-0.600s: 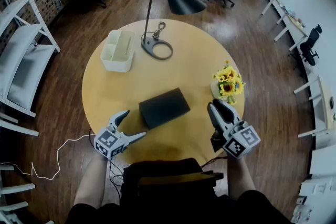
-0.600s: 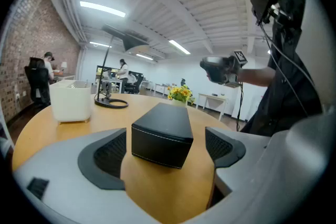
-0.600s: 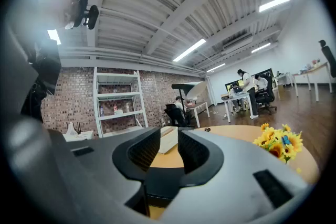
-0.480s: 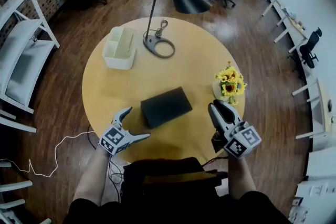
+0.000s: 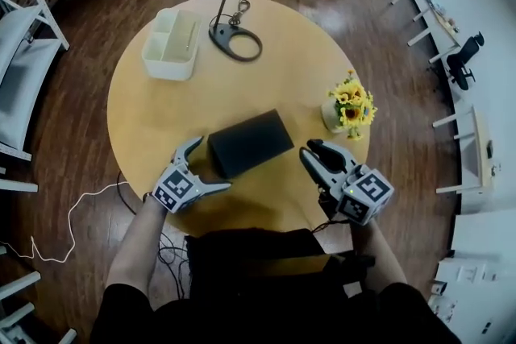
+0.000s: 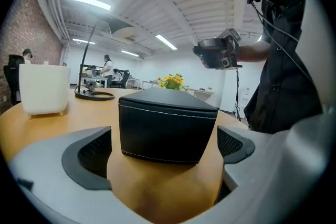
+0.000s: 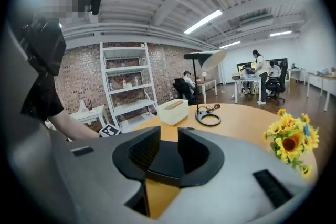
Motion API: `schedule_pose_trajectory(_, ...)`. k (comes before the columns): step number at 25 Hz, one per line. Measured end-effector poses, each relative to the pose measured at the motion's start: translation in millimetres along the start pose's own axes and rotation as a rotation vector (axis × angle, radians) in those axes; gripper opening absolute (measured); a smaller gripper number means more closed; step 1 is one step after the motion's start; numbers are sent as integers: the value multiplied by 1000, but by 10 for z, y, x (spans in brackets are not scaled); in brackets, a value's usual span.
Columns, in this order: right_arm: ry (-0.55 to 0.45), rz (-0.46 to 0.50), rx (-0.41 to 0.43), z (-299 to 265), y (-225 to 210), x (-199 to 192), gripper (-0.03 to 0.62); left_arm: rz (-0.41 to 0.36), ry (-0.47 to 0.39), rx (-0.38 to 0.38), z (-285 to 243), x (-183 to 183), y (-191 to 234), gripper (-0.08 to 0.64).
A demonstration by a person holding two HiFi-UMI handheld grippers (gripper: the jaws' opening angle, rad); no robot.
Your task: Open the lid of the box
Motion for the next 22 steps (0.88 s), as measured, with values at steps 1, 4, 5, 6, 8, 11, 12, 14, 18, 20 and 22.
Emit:
schedule_pose_trajectory(1, 19, 0, 7, -39, -14, -26, 101, -14, 1, -13, -19, 1, -9, 615)
schedule_pose_trajectory(4, 74, 14, 18, -131, -43, -93, 101, -38, -6, -28, -70, -1, -30, 615)
schedule_pose_trajectory(5, 90, 20, 21, -161, -47, -106, 101, -37, -12, -25, -83, -1, -24, 615)
schedule_pose_trajectory(6, 102, 24, 24, -193, -47, -113, 101, -36, -19, -23, -93, 3, -15, 615)
schedule_pose_trajectory(8, 122, 33, 34, -256, -44, -124, 101, -40, -30, -28, -115, 17, -18, 615)
schedule_pose_trajectory(11, 161, 75, 48, -346, -24, -161, 101, -39, -42, -42, -162, 5, -48, 615)
schedule_pose_trajectory(12, 180, 105, 54, -389, -7, -176, 101, -37, -45, -44, -174, -3, -42, 615)
schedule_pose_trajectory(14, 232, 174, 80, -482, 23, -223, 103, -33, -49, -47, -178, -9, -25, 615)
schedule_pose_trajectory(18, 366, 316, 191, -689, -11, -343, 212, -28, -44, -51, -178, -3, -11, 614)
schedule_pose_trajectory(20, 470, 468, 245, -780, -11, -401, 215, -20, -41, -49, -178, 0, -7, 614)
schedule_pose_trajectory(22, 572, 637, 295, -859, 11, -477, 215, -13, -37, -49, -177, 1, -3, 612)
Point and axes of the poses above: the fingertips, and each gripper's own axes: z backward along the fingers, y to its left, x out of its top, the point moved 6 cm from there along z, backward along the fingers, and after that the axes turned 3 degrees about x, right-handed, at the moved point
